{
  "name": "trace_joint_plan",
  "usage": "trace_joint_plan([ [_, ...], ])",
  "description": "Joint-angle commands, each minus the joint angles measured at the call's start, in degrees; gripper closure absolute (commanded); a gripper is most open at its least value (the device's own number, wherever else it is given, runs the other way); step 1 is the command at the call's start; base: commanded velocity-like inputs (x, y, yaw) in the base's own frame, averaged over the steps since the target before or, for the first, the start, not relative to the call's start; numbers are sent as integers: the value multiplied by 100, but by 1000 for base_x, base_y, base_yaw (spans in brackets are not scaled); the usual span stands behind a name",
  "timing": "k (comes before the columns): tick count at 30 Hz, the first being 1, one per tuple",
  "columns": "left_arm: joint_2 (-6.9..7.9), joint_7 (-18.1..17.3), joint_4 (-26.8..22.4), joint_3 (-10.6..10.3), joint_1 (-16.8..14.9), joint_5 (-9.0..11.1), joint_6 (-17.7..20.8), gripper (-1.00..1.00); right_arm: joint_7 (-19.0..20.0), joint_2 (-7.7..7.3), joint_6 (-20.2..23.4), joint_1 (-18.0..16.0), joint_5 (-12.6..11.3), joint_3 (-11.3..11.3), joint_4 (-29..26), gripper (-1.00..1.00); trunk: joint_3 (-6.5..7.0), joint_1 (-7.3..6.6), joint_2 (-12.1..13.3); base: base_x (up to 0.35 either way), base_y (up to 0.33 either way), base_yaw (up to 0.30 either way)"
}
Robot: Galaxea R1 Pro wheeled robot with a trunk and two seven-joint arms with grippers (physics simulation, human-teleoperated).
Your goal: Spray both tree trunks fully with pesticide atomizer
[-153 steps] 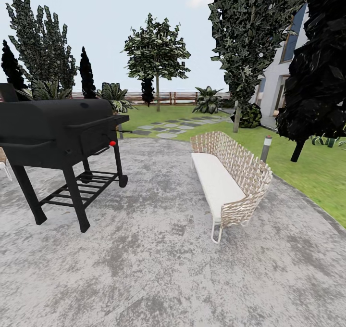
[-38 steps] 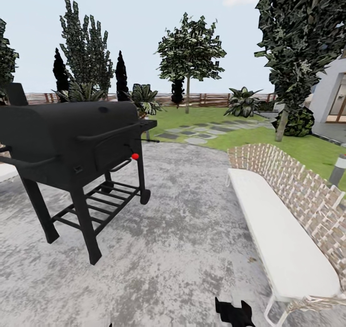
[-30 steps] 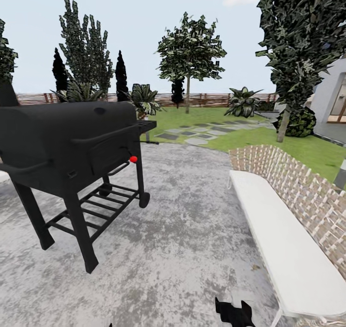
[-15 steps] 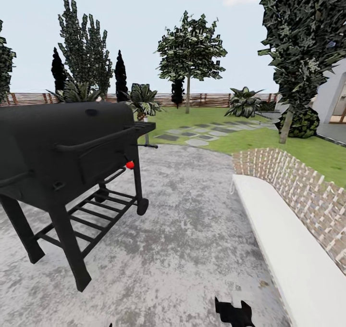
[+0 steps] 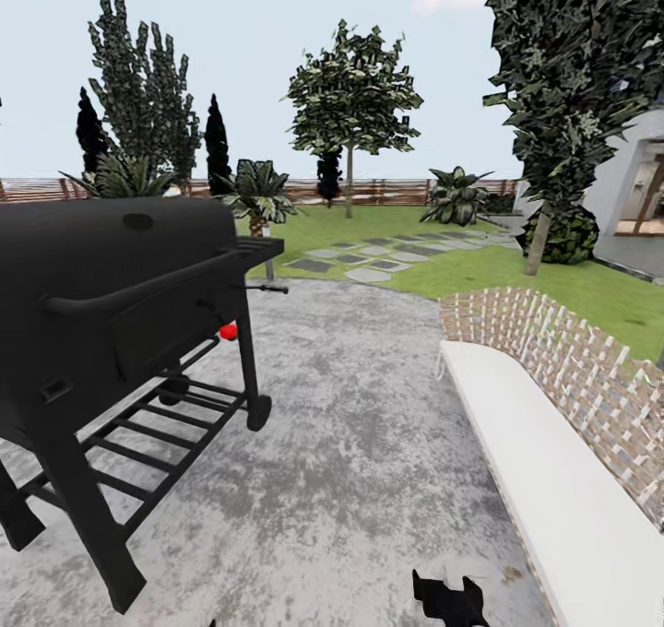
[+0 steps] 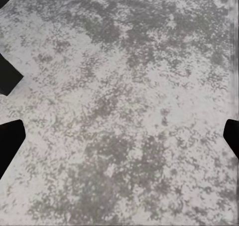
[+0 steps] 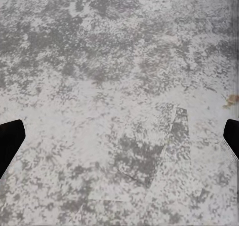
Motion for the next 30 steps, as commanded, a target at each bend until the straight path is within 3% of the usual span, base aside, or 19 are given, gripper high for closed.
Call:
trace_joint_plan([
  [1, 2, 8, 1, -14, -2, 45, -17, -100, 2, 4, -21, -5, 0, -22, 6, -100, -6, 3, -3, 333, 0, -248],
  [11, 2, 8, -5, -14, -2, 45, -17, -100, 1, 5, -22, -5, -1, -23, -1, -100, 0, 3, -3, 334, 0, -238],
  [30, 2, 8, -2, -14, -2, 45, -15, -100, 0, 7, -22, -5, -4, -22, -3, -100, 1, 3, -3, 334, 0, -18],
])
